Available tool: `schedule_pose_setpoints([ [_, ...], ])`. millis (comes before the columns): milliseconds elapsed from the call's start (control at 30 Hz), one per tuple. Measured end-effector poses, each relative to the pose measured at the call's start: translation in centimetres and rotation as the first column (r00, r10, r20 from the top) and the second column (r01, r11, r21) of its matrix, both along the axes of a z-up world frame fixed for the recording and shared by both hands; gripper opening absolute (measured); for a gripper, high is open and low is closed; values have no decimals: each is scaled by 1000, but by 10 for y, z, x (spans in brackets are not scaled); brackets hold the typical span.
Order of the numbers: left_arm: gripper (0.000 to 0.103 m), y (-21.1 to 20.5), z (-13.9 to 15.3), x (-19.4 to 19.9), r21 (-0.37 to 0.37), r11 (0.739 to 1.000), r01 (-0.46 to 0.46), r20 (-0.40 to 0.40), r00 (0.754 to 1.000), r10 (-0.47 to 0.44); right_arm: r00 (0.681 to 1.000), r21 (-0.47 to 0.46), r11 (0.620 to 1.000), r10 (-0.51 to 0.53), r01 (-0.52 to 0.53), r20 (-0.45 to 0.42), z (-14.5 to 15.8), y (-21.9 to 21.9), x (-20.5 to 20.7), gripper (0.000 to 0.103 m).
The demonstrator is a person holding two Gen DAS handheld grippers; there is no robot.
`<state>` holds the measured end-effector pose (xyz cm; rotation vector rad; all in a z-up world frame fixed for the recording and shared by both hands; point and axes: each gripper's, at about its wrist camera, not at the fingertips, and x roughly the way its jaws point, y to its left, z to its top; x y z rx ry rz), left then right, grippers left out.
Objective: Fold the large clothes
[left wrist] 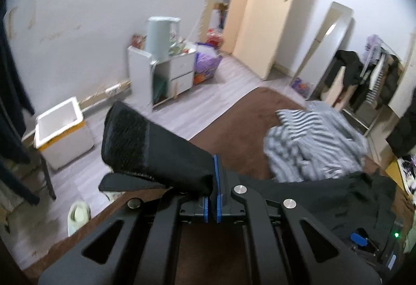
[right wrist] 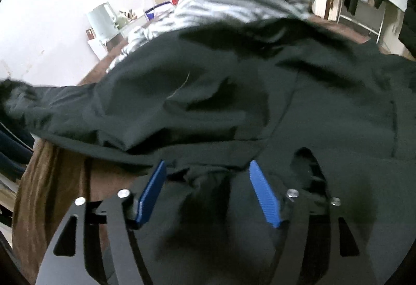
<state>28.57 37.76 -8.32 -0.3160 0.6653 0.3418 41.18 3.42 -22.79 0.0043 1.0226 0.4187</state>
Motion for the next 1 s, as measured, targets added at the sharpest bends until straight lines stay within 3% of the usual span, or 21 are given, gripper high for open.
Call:
schedule_pose_setpoints([
  [67,7,-17,18,4,23,999,43,21,999,-43,1000,-8,1000,-6,6,17,11,-10,-10,77],
  [200,7,-64,60,12,77,985,156,63,985,-160,999,-61,998,-1,4,41,29,-38,-28,79],
  [400,7,-154,112,27,135,927,350,119,923,-366,997,-33,997,-74,74,8,41,-107,-42,81],
  [567,7,-233,131,40,138,849,511,141,838,-527,986,-44,985,-167,167,-1,48,-155,-51,81],
  [667,7,-285,130,45,134,788,601,136,777,-615,973,-47,972,-229,229,0,53,-191,-64,81],
  [900,7,-411,97,52,83,646,759,108,638,-763,935,-13,935,-354,354,-30,60,-265,-98,83],
  [1000,7,-459,76,59,55,601,798,93,595,-799,914,9,914,-405,405,-34,64,-295,-110,84],
])
